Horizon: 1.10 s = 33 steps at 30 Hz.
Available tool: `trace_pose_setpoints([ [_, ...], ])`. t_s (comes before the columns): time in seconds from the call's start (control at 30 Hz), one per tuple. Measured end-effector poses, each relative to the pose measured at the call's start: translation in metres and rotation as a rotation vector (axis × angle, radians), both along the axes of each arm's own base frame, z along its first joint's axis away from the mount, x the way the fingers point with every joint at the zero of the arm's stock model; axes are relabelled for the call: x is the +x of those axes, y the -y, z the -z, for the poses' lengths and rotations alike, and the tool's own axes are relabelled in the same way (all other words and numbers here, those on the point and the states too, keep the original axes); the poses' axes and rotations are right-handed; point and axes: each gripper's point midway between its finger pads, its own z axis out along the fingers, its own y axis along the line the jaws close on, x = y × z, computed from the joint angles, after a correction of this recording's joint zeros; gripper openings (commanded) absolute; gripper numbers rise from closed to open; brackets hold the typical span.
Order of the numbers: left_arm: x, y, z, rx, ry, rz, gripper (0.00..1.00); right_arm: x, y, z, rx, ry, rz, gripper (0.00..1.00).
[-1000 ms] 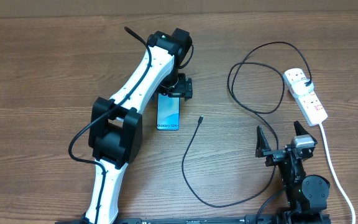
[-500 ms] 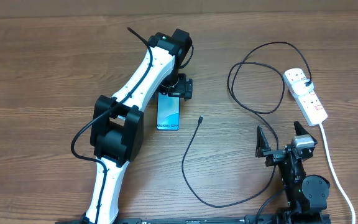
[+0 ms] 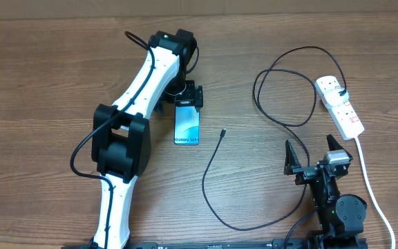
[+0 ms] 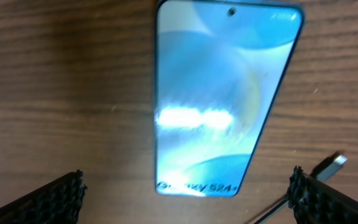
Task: Plug charger to phone and switch on socket
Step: 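Lower the open left gripper onto the phone's top end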
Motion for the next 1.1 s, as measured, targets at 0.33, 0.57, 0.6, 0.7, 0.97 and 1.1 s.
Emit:
trace_pose_setpoints([
  [0.33, -0.026, 0.001, -0.103, -0.008, 0.177, 0.054, 1.00, 0.000, 0.000, 0.000, 0.000, 0.000, 0.000, 1.00],
  [0.57, -0.013, 0.014, -0.099, -0.037, 0.249, 0.061, 0.99, 0.000, 0.000, 0.000, 0.000, 0.000, 0.000, 1.00],
  [0.6, -0.011, 0.015, -0.090, -0.033, 0.240, 0.058, 0.99, 0.000, 0.000, 0.000, 0.000, 0.000, 0.000, 1.00],
  [0.7, -0.011, 0.015, -0.060, -0.011, 0.190, 0.053, 1.00, 0.000, 0.000, 0.000, 0.000, -0.001, 0.000, 1.00],
  [0.97, -0.021, 0.010, 0.010, 0.060, 0.028, 0.054, 1.00, 0.000, 0.000, 0.000, 0.000, -0.001, 0.000, 1.00],
  [1.1, -0.019, 0.012, 0.020, 0.064, 0.022, 0.055, 0.99, 0.000, 0.000, 0.000, 0.000, 0.000, 0.000, 1.00],
])
